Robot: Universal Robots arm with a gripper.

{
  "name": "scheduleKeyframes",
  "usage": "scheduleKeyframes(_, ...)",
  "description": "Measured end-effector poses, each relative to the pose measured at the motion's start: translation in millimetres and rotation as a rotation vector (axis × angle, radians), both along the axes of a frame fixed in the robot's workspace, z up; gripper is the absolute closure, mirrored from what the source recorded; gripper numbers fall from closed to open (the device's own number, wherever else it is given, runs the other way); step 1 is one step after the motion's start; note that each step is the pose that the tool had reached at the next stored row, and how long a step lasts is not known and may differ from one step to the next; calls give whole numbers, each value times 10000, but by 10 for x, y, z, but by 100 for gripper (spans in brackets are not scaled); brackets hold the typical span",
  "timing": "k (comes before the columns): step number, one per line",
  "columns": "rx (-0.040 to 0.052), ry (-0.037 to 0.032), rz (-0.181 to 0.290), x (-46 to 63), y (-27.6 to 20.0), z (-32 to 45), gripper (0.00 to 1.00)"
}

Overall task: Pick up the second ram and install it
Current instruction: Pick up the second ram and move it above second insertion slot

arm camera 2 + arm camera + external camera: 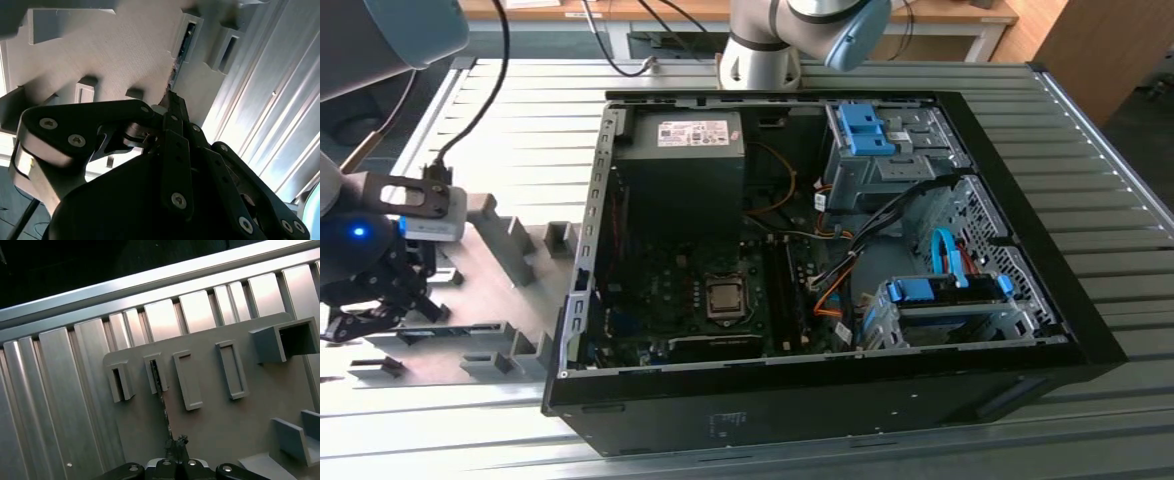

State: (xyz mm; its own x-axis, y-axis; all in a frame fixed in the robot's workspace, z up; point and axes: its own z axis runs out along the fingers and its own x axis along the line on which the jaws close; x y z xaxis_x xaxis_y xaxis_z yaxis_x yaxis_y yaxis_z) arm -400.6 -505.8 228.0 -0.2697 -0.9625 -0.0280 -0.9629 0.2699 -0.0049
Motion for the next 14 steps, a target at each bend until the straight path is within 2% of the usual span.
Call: scheduleKeyframes(14,0,0,1091,0,0,0,89)
